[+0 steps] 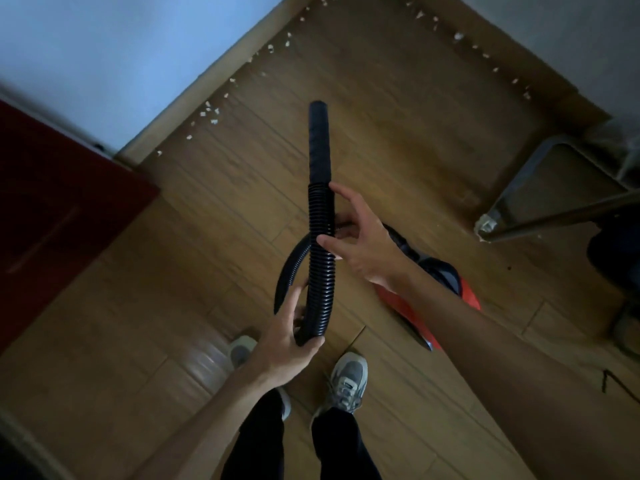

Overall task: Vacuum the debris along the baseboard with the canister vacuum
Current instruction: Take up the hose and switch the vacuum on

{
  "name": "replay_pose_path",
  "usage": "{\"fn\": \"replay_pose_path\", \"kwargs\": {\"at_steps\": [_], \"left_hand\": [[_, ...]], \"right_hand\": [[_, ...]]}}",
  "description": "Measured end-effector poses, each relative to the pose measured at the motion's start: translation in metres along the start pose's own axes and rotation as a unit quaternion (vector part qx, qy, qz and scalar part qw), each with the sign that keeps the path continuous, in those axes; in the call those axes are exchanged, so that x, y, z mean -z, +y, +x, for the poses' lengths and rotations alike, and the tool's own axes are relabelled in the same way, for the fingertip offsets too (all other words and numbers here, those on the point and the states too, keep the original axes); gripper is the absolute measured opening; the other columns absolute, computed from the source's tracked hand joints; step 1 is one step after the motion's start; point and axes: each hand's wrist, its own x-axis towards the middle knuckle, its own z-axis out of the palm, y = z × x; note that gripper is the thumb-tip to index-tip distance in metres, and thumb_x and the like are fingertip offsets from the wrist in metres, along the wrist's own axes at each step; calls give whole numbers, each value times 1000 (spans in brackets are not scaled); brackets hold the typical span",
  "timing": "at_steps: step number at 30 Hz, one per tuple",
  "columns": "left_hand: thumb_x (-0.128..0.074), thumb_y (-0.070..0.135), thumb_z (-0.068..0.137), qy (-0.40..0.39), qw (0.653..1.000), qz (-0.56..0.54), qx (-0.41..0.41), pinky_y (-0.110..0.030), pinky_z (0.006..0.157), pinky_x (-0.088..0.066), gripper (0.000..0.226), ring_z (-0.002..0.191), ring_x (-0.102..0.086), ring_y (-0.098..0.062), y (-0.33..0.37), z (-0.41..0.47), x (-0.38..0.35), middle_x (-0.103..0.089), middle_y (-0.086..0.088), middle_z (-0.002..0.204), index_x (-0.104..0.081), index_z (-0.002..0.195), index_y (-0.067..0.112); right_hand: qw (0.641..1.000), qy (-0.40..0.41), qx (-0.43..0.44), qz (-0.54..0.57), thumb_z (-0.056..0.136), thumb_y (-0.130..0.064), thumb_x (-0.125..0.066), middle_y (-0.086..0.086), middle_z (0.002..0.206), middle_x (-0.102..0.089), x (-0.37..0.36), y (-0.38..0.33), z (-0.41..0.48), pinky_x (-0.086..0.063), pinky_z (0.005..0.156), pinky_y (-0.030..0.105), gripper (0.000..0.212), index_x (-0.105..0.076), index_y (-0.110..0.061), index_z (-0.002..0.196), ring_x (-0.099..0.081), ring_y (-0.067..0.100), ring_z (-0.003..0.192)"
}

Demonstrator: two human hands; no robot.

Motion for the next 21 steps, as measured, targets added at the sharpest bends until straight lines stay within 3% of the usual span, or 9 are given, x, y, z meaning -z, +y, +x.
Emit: {"fn": "replay_pose_path", "kwargs": {"at_steps": [2, 4, 6, 9, 11, 12, 14, 16, 21], "left_hand": [[-77, 24, 83, 8, 999, -51, -12, -45, 72, -59, 92, 80, -63, -26, 2, -5, 12, -63, -3, 96, -17, 147, 50], [-72, 10, 85, 21, 997, -69, -34, -45, 67, -58, 95, 73, -59, -32, 1, -10, 23, -62, 1, 92, -12, 152, 41], [-68, 1, 86, 30, 996, -70, -43, -40, 69, -59, 98, 73, -61, -27, -2, -14, 36, -61, 6, 97, -10, 154, 43], [-66, 4, 87, 31, 997, -59, -37, -40, 75, -61, 95, 83, -64, -23, -4, -18, 55, -58, 5, 121, -14, 153, 47], [-65, -3, 88, 21, 998, -49, -42, -45, 72, -60, 95, 80, -66, -27, -6, -19, 69, -60, -3, 122, -16, 153, 47], [-65, -4, 88, 13, 998, -49, -44, -44, 74, -61, 95, 81, -67, -26, -6, -19, 75, -59, 1, 128, -17, 153, 46], [-67, 3, 89, -7, 997, -67, -38, -37, 83, -60, 91, 93, -67, -16, -4, -19, 88, -44, 22, 144, -17, 153, 45], [-71, 6, 88, -19, 995, -93, -20, -40, 89, -58, 93, 103, -63, -14, -4, -16, 103, -39, 34, 143, -19, 151, 49], [-60, -8, 84, -25, 992, -122, 11, -45, 103, -50, 97, 131, -50, -20, -14, -13, 134, -37, 12, 153, -21, 149, 53]], "right_hand": [[999, -33, -8, -3, 86, -9, -73, 11, 119, -57, -13, -8, 16, -60, 81, 44, 77, -35, -39, 146, -65, 30, 95], [997, -67, -23, 16, 86, -3, -72, 16, 122, -53, -23, -15, 28, -62, 73, 44, 77, -36, -36, 146, -68, 25, 87], [994, -89, -46, 33, 86, 2, -71, 19, 124, -51, -36, -22, 40, -62, 69, 41, 77, -37, -32, 147, -68, 18, 80], [989, -112, -83, 43, 85, 1, -72, 18, 125, -51, -53, -28, 57, -61, 73, 49, 78, -38, -32, 146, -70, 25, 89], [986, -127, -106, 38, 85, -2, -73, 15, 125, -52, -65, -31, 68, -61, 74, 46, 77, -39, -35, 145, -70, 28, 94], [984, -131, -117, 36, 85, -3, -74, 13, 125, -53, -71, -32, 73, -61, 74, 43, 77, -39, -36, 145, -70, 28, 93], [981, -136, -137, 33, 85, -4, -74, 12, 126, -54, -82, -35, 82, -61, 74, 40, 76, -40, -38, 144, -70, 26, 94], [976, -146, -157, 26, 85, -5, -74, 9, 129, -54, -93, -37, 92, -61, 80, 43, 78, -38, -39, 145, -69, 26, 101], [954, -207, -215, 27, 87, -3, -70, -6, 134, -51, -109, -40, 114, -54, 94, 52, 89, -26, -49, 149, -64, 23, 116]]}}
